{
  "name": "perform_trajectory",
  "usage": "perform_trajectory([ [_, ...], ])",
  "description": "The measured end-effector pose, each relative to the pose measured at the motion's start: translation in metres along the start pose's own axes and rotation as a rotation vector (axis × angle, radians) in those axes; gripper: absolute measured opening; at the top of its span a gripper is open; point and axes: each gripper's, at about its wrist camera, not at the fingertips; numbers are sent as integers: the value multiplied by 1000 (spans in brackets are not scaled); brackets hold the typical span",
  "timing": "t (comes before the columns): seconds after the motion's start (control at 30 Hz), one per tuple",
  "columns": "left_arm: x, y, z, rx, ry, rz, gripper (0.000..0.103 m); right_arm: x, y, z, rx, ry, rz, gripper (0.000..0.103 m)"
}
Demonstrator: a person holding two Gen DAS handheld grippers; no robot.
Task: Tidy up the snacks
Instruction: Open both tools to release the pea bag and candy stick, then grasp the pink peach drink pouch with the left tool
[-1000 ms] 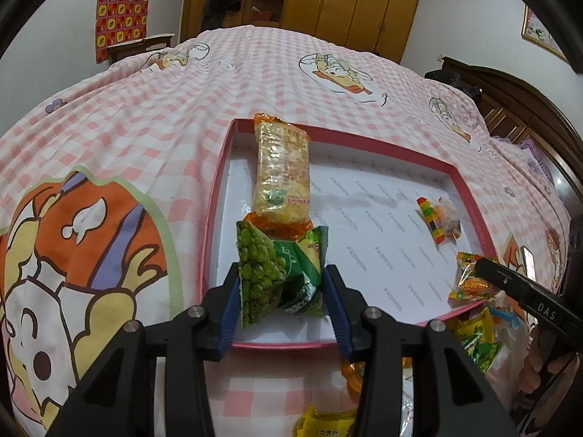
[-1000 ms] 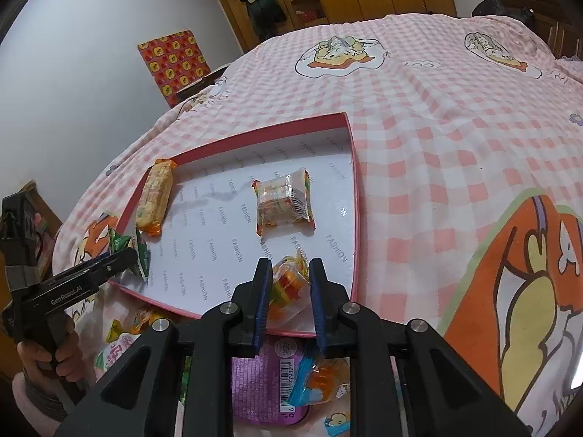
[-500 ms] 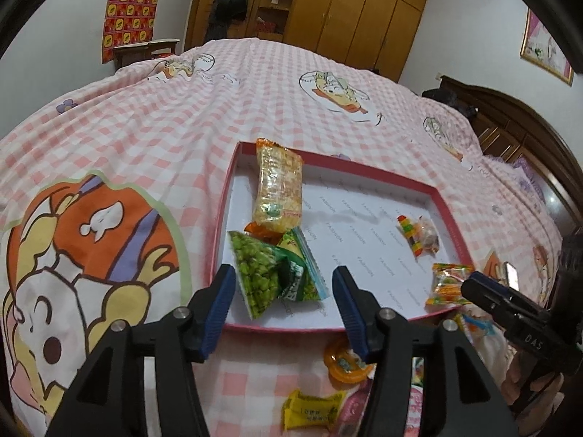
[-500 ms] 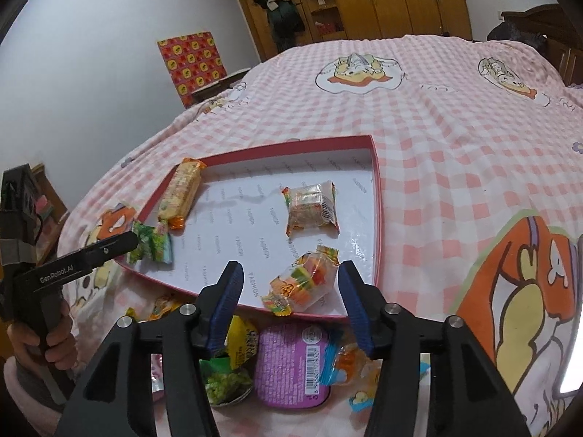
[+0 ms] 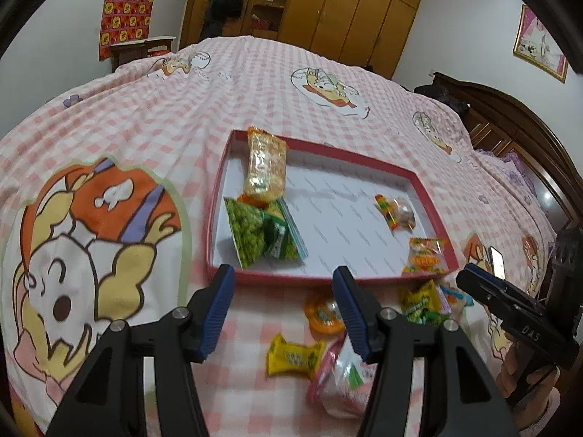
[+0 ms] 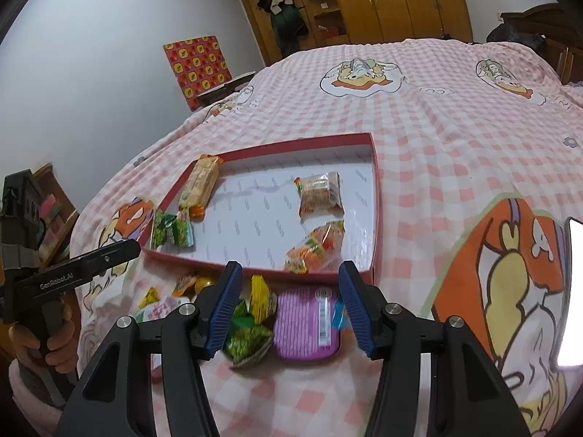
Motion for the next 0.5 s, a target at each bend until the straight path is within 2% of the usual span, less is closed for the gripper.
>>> perform_trajectory([
  [0.2, 7, -5, 12, -3, 24, 23, 59, 7, 2, 13, 0, 20, 2, 56],
  [0.43, 11, -22, 20, -69, 45, 45, 60, 9, 3, 28, 12, 53, 19, 56],
  [0.5, 11, -29, 24, -95, 51, 53, 63, 11, 2, 31, 17, 58, 29, 56],
])
Point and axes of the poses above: each gripper's, at about its wrist camera, not at the fingertips, and x roughly against the way its jaws point, y to its left, z to its underside, and after that the axes turned 1 degree about -y, right-handed
